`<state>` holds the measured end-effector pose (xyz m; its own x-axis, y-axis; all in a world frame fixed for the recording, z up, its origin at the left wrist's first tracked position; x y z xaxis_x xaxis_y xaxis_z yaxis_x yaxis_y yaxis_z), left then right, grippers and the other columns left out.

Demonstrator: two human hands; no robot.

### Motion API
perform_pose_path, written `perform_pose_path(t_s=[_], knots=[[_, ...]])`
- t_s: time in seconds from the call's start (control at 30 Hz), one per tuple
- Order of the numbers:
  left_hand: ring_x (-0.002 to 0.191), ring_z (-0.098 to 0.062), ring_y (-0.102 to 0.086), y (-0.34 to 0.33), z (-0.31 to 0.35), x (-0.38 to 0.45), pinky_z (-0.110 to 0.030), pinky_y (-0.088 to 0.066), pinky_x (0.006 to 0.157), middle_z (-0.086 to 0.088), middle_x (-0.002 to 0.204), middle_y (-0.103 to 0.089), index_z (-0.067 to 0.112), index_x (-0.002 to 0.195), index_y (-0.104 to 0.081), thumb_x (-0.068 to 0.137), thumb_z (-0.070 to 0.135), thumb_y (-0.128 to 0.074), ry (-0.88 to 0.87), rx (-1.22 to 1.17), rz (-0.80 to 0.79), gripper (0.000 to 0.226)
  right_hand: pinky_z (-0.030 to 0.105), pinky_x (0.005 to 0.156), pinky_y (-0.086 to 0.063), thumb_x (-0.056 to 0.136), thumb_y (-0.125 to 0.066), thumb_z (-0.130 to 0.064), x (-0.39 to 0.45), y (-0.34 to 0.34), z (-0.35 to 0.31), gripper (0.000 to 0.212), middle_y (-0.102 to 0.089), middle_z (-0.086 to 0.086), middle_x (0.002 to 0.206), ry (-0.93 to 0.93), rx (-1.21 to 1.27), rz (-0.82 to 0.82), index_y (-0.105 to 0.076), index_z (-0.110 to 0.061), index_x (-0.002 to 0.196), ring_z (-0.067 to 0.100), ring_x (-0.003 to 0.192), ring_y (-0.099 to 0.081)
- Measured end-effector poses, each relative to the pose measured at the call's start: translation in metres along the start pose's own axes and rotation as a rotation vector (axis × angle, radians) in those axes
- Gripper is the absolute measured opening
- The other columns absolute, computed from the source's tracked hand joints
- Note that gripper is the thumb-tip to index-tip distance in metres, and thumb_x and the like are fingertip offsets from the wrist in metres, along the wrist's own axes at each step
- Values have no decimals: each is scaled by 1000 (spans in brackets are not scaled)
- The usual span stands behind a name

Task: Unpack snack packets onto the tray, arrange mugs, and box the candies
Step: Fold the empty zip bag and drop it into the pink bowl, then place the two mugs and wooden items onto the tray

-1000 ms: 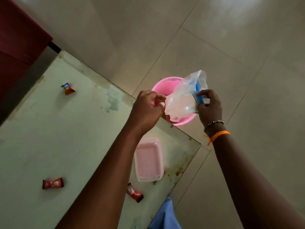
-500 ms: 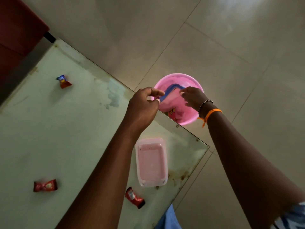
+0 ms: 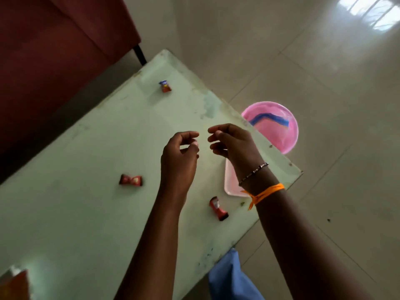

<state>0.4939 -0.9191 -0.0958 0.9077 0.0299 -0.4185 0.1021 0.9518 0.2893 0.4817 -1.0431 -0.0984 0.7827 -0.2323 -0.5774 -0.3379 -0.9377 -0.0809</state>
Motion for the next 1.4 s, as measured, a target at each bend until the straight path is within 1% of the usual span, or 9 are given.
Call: perform_pose_path(t_s=[0.17, 0.3, 0.47, 0.67, 0.77, 0.9, 1.1, 1.23, 1.4], knots=[[81, -7, -63, 89, -40, -83, -19, -56, 69, 11, 89, -61, 29, 89, -62, 90, 9, -50, 74, -179, 166, 23, 18, 56, -40, 91, -42, 0, -90, -79, 31, 18, -55, 5, 69, -5, -47, -148, -59, -6, 92, 12, 57, -48], [80, -9, -63, 168, -79, -164, -18, -57, 68, 4, 91, -62, 21, 94, -63, 90, 8, -49, 121, -308, 306, 20, 19, 54, -37, 91, -43, -1, -171, -138, 72, 19, -56, 4, 69, -13, -128, -280, -60, -9, 86, 12, 57, -48], [79, -9, -64, 260, -133, -266, -21, -57, 63, -3, 96, -63, 27, 88, -63, 91, 10, -48, 159, -436, 466, 23, 14, 44, -31, 90, -45, -2, -278, -211, 129, 24, -57, 1, 67, -8, -254, -456, -62, -15, 79, 8, 51, -44], [77, -16, -66, 359, -191, -366, -26, -55, 61, -10, 92, -66, 24, 83, -61, 91, 7, -46, 202, -569, 649, 24, 10, 38, -30, 88, -45, 2, -389, -298, 193, 18, -54, 3, 65, -24, -386, -666, -60, -7, 85, 10, 49, -41], [73, -14, -65, 402, -222, -405, -22, -55, 56, -8, 85, -66, 20, 85, -64, 90, 7, -48, 239, -610, 755, 21, 8, 38, -31, 89, -44, 4, -429, -338, 221, 19, -54, 3, 65, -19, -419, -765, -60, -4, 87, 4, 45, -45], [65, -4, -65, 446, -264, -438, -19, -53, 54, 0, 80, -68, 24, 83, -66, 89, 9, -50, 281, -678, 866, 22, 6, 38, -31, 89, -42, 7, -463, -386, 258, 20, -54, 1, 66, -25, -487, -888, -61, 8, 94, -6, 40, -48], [72, -10, -62, 525, -328, -455, -16, -52, 52, -2, 88, -63, 25, 84, -65, 89, 7, -48, 380, -724, 992, 26, 6, 39, -31, 90, -42, 5, -484, -472, 309, 22, -54, 2, 66, -61, -561, -933, -60, -6, 82, -6, 41, -49], [76, -12, -61, 587, -362, -458, -16, -51, 56, -1, 88, -63, 25, 85, -63, 89, 7, -50, 427, -741, 1042, 22, 7, 40, -32, 89, -43, 4, -494, -533, 333, 30, -54, 2, 66, -61, -627, -953, -60, -16, 74, 3, 50, -46], [72, -10, -60, 661, -406, -470, -20, -53, 63, -1, 79, -61, 22, 83, -62, 88, 2, -49, 429, -822, 1162, 25, 5, 40, -32, 89, -43, 3, -516, -595, 369, 20, -54, 1, 66, -52, -727, -973, -63, 5, 94, 7, 54, -44]])
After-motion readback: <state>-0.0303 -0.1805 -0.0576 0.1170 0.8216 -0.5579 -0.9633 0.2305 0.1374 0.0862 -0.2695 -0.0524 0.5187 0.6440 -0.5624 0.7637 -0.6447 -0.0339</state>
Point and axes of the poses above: each hand's wrist, its own x-axis towards the middle knuckle, its own y-axis out of the back of the hand, z = x × y, the point moved 5 cm from there along x, towards the middle knuckle
